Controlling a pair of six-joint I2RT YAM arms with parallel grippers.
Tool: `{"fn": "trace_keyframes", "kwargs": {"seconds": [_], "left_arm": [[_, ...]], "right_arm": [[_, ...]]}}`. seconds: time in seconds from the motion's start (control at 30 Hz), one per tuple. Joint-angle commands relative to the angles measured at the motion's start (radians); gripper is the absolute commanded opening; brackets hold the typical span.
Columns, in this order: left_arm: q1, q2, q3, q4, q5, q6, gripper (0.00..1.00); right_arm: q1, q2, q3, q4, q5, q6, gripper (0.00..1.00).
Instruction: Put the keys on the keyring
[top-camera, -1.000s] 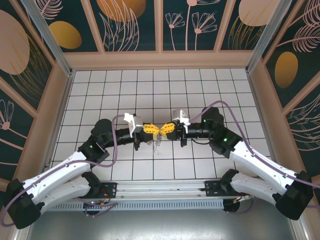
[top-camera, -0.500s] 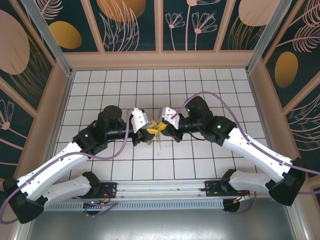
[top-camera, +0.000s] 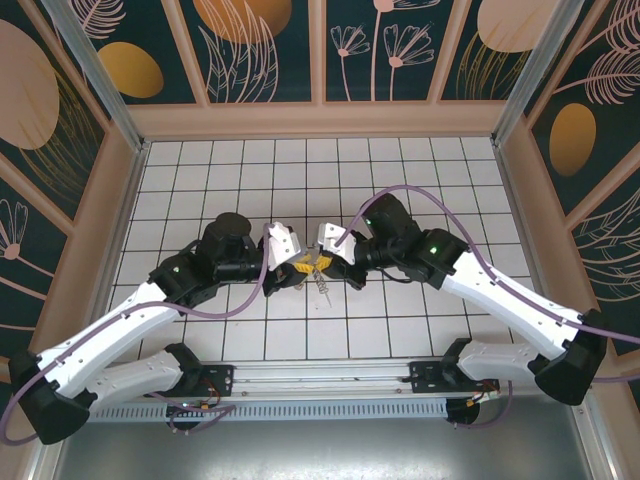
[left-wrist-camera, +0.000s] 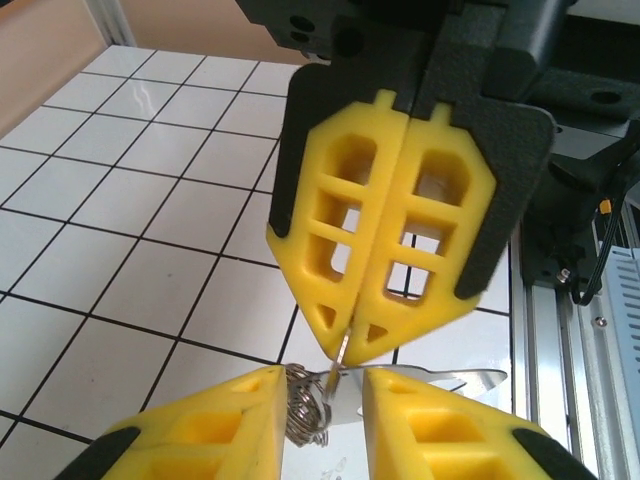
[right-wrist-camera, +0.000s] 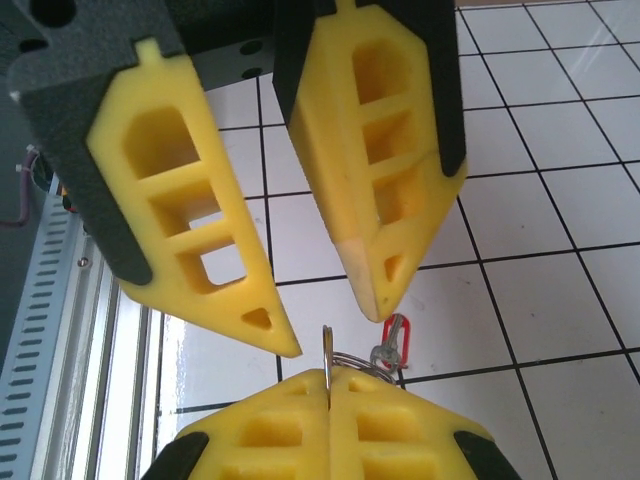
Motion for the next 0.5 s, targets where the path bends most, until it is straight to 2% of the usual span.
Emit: {"fn": "trace_keyframes", "kwargs": {"seconds": [0.0,0.3,0.33,0.43,0.47], "left_arm": [[-0.002,0.020,0.008,0.008,0.025,0.016,0.24],[-0.003,0.048,0.013,0.011,0.035,0.026,0.17],[-0.003,0.052,0.012,0.012,0.037,0.026,0.15],[-0.003,0.056,0.007,0.024,0.050,0.023,0.00],[-0.002,0.056,0.003,0.030,0.056,0.019,0.00]], "right_arm": [[0.011,0.009,0.035,-0.012,-0.019,-0.019,0.00],[0.021,0.003,0.033,0.001,-0.039,-0.025,0.00],[0.020,0.003,0.034,0.003,-0.042,-0.027,0.00],[0.022,0.000,0.034,0.007,-0.045,-0.030,0.00],[0.022,-0.002,0.032,0.008,-0.047,-0.032,0.00]]}}
